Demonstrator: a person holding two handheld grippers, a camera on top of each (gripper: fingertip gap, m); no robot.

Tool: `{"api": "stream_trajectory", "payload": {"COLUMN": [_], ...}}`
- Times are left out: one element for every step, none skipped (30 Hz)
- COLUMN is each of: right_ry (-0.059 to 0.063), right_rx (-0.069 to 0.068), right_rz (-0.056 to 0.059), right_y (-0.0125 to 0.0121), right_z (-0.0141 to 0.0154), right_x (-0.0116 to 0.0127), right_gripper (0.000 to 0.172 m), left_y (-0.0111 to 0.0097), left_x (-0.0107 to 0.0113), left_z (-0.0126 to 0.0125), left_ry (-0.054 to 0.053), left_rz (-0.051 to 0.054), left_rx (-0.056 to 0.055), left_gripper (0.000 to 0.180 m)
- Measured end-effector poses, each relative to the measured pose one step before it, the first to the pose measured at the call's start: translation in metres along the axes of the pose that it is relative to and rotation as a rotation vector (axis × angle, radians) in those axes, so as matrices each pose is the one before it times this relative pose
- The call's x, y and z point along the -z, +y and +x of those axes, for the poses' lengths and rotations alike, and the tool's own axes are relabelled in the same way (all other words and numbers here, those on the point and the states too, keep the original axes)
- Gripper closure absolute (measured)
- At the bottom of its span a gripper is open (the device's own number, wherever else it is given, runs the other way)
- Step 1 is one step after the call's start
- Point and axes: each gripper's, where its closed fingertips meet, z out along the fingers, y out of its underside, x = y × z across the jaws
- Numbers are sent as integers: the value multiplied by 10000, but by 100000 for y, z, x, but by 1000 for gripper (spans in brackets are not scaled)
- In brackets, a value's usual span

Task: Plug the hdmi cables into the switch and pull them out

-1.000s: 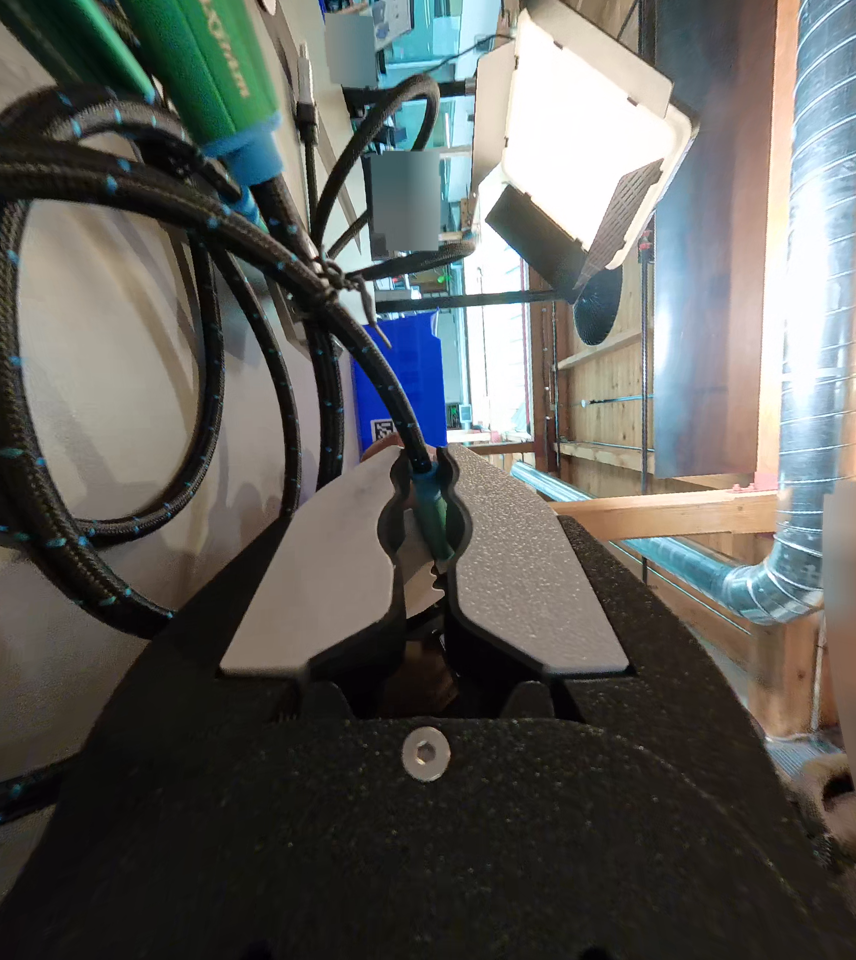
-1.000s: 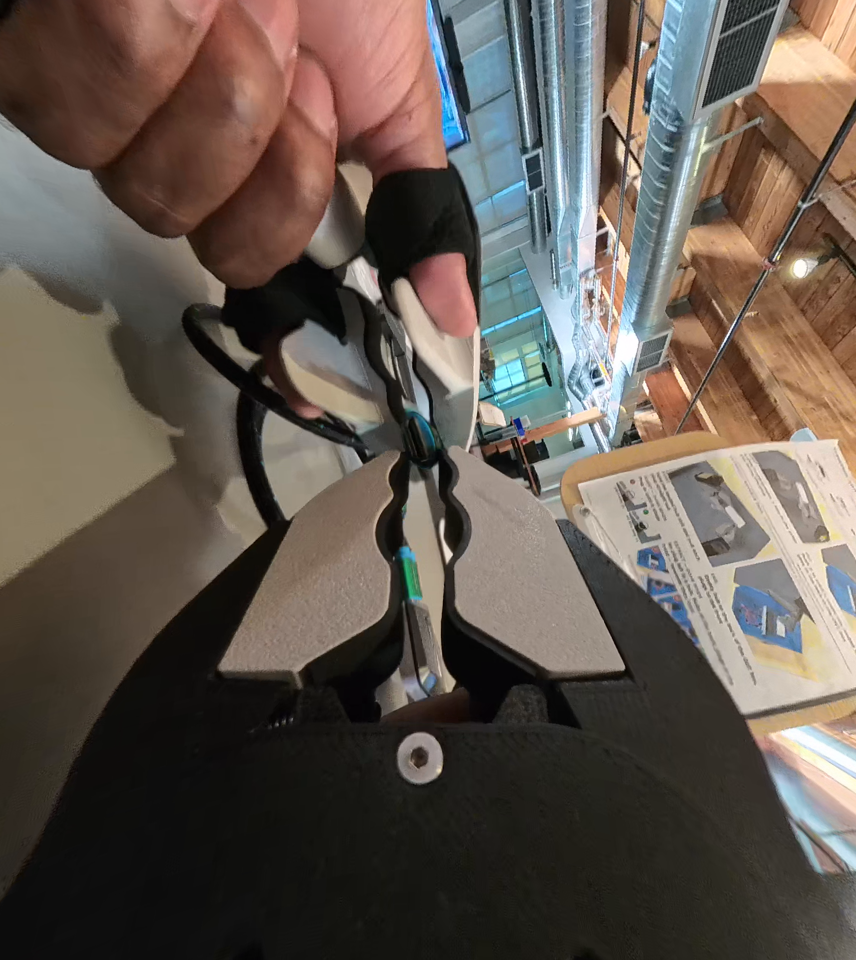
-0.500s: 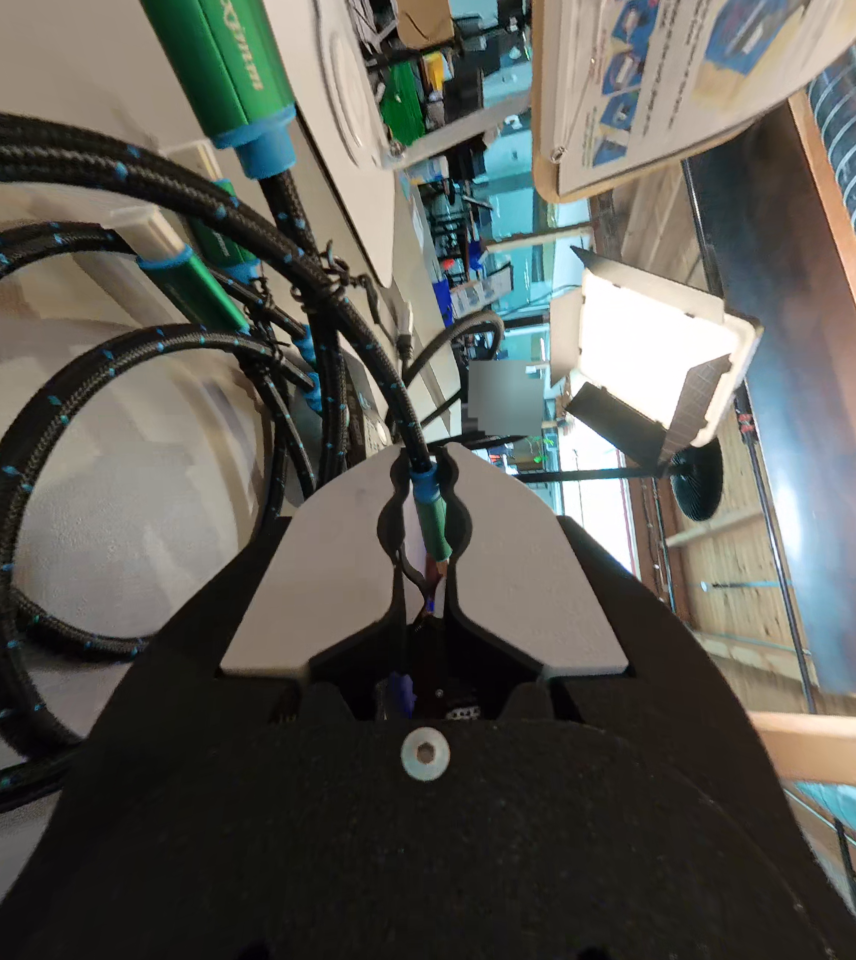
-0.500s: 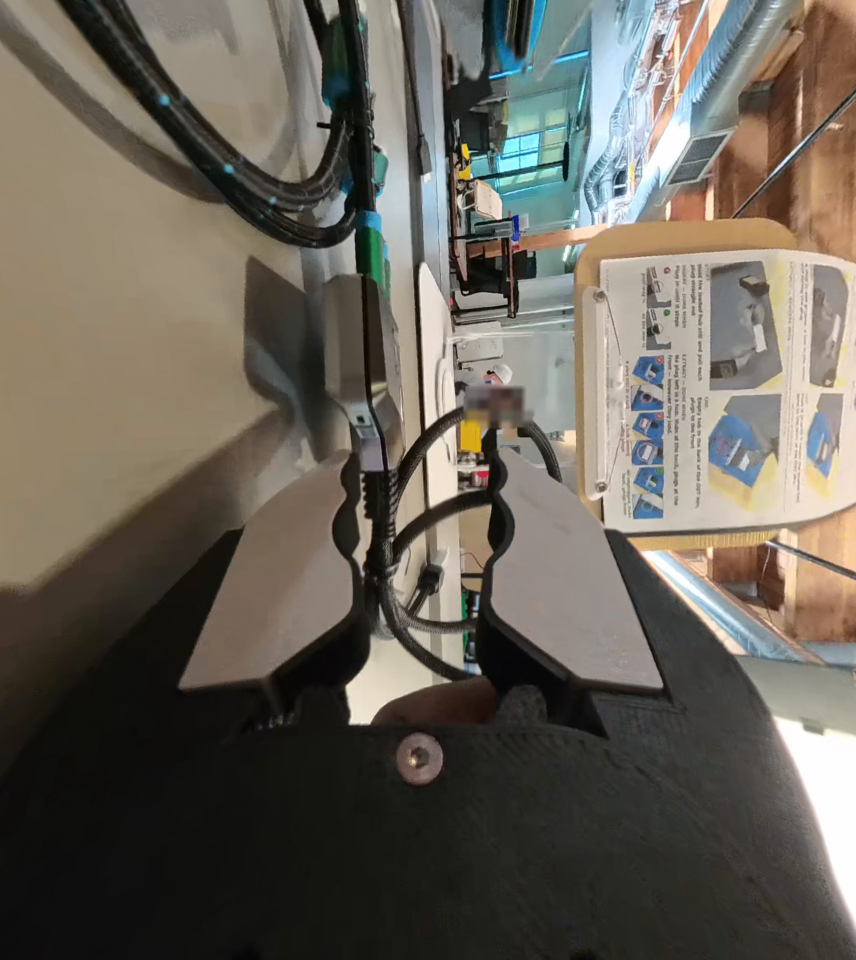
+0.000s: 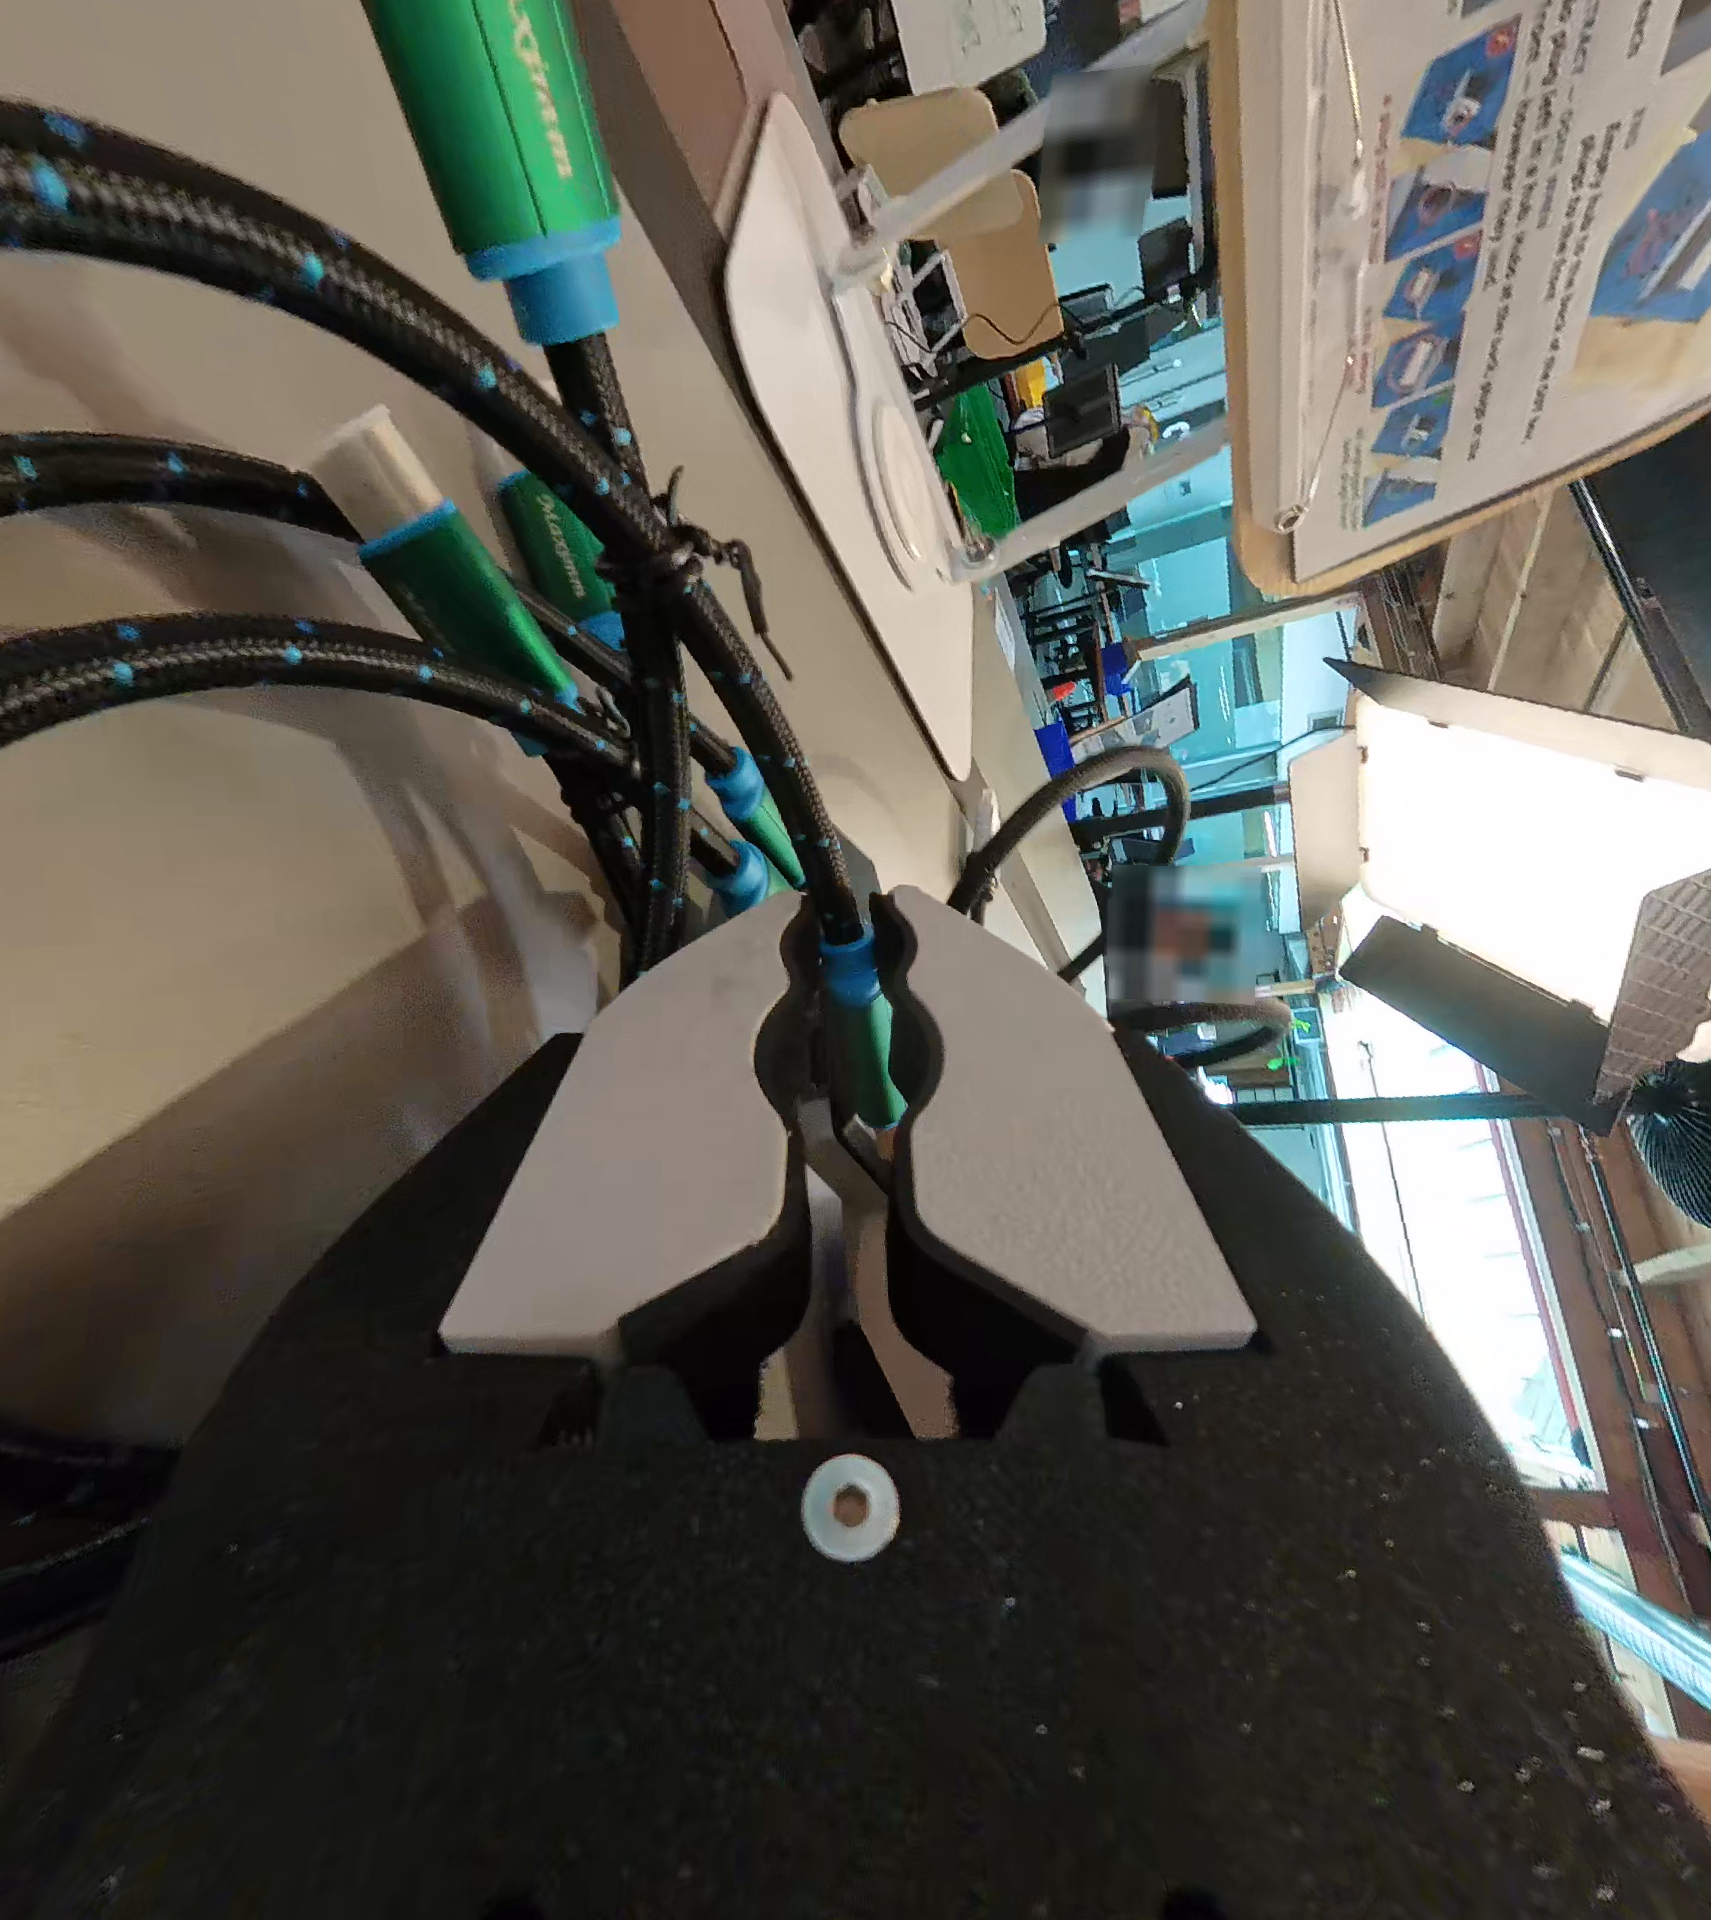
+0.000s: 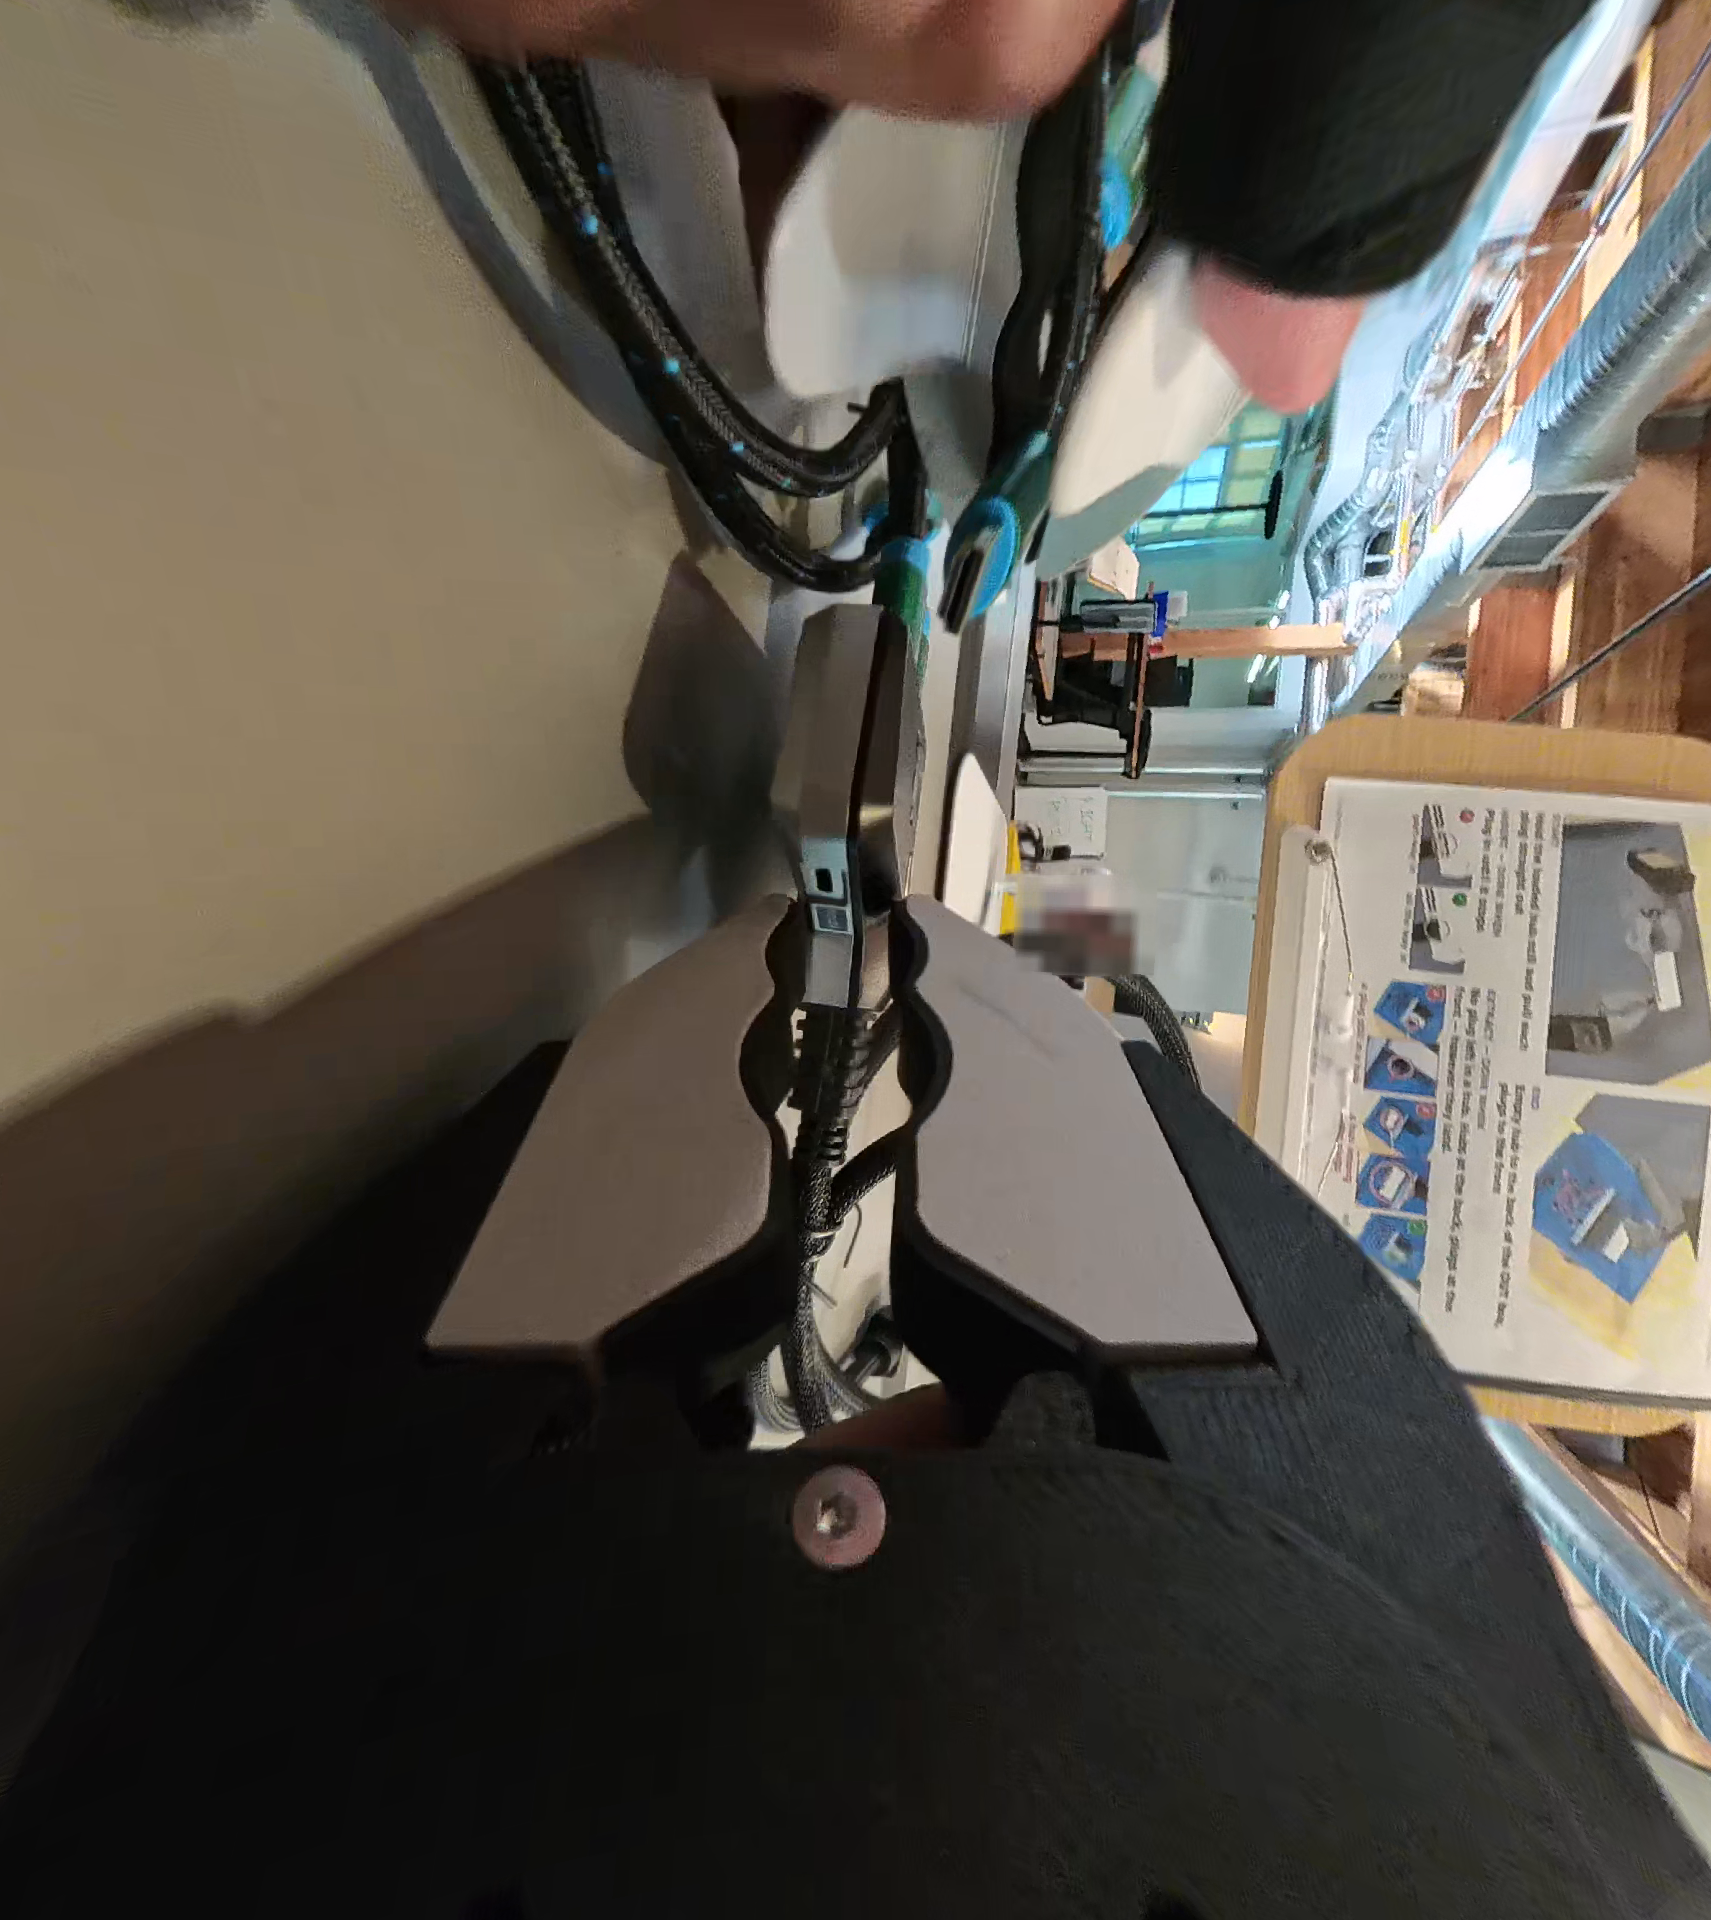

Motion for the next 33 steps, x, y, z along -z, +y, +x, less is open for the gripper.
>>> {"api": "stream_trajectory", "payload": {"right_ry": [-18, 12, 39, 49, 57, 71, 73, 71, 76, -10, -81, -109, -120, -118, -96, -96, -107, -83, -23, 67, 180, 151, 65, 51, 93, 89, 86, 104, 85, 89, 98, 76, 90], "right_rx": [8, -8, 16, 33, 22, 11, 5, -27, -90, -134, -119, -88, -87, -76, -48, -35, -38, -42, -36, -50, -48, -1, -2, -43, -51, -28, 6, 38, 41, -5, -80, -154, -144], "right_rz": [118, 97, 98, 87, 46, 36, 29, 0, 2, 54, 43, 18, 54, 63, 39, 33, -5, -51, -56, -60, -102, -129, -114, -120, -115, -92, -118, -100, -92, -124, -129, -96, -110], "right_y": [-479, -471, -488, -464, -384, -344, -307, -245, -228, -257, -210, -130, -135, -150, -155, -181, -163, -90, -45, 21, 140, 191, 146, 118, 72, 31, 42, 3, -35, -36, -97, -120, -21], "right_z": [-80, -67, -47, -31, -27, -7, -4, 38, 112, 89, 18, -26, -42, -27, 10, 7, -11, 17, 87, 168, 235, 123, 9, 12, 74, 52, 15, 26, 15, 4, -6, -18, -19], "right_x": [10, 27, 52, 89, 98, 118, 121, 105, 81, 41, -25, -100, -129, -147, -181, -213, -258, -270, -236, -219, -229, -246, -246, -227, -197, -153, -107, -11, 75, 129, 205, 284, 324], "right_gripper": [157, 158, 158, 158, 158, 159, 159, 158, 153, 148, 146, 144, 144, 141, 138, 136, 134, 132, 130, 129, 132, 139, 146, 150, 151, 151, 151, 151, 151, 151, 151, 151, 151], "left_y": [-274, -252, -280, -324, -311, -258, -235, -146, -81, -10, 37, 21, -22, 14, 27, 44, 56, 14, -18, 41, 312, 151, 32, 47, -21, -118, -151, -103, -144, -213, -64, 101, 180], "left_x": [-3, 4, 66, 119, 146, 161, 143, 114, 90, 63, 71, 61, 64, -9, -35, -27, -40, -26, -24, -36, -74, -66, 9, -1, 1, 50, 72, 118, 150, 207, 178, 120, 129], "left_z": [-355, -330, -369, -335, -154, -170, -162, -183, -173, -112, -119, -100, -26, -13, -14, -17, -8, -9, -30, -9, -92, 85, 25, 42, 28, 58, 122, 77, 129, 235, 110, 30, -62], "left_ry": [-52, -42, -70, -53, 36, -35, -34, -31, -6, 29, 13, -1, -15, 9, 22, 18, 21, 29, 25, 50, -7, 79, 41, 42, 38, 105, 235, 170, 91, 153, 43, -46, -114], "left_rz": [48, 35, 61, 88, 83, 51, 72, 41, 40, 35, 47, 59, 26, -17, -38, -42, -52, -32, -23, -78, -257, -119, -13, -42, 6, 68, 111, 48, 67, 164, 95, -23, -80], "left_rx": [58, 22, -43, -48, -39, -81, -99, -101, -98, -128, -159, -76, 20, 25, 40, 38, 36, 42, 53, 68, 81, 36, 31, 5, 25, 134, 311, 263, 132, 206, 208, 24, -79], "left_gripper": [171, 170, 171, 170, 170, 170, 170, 170, 170, 170, 170, 170, 171, 171, 170, 170, 170, 170, 170, 170, 171, 171, 171, 171, 171, 171, 171, 171, 171, 171, 171, 170, 171]}}
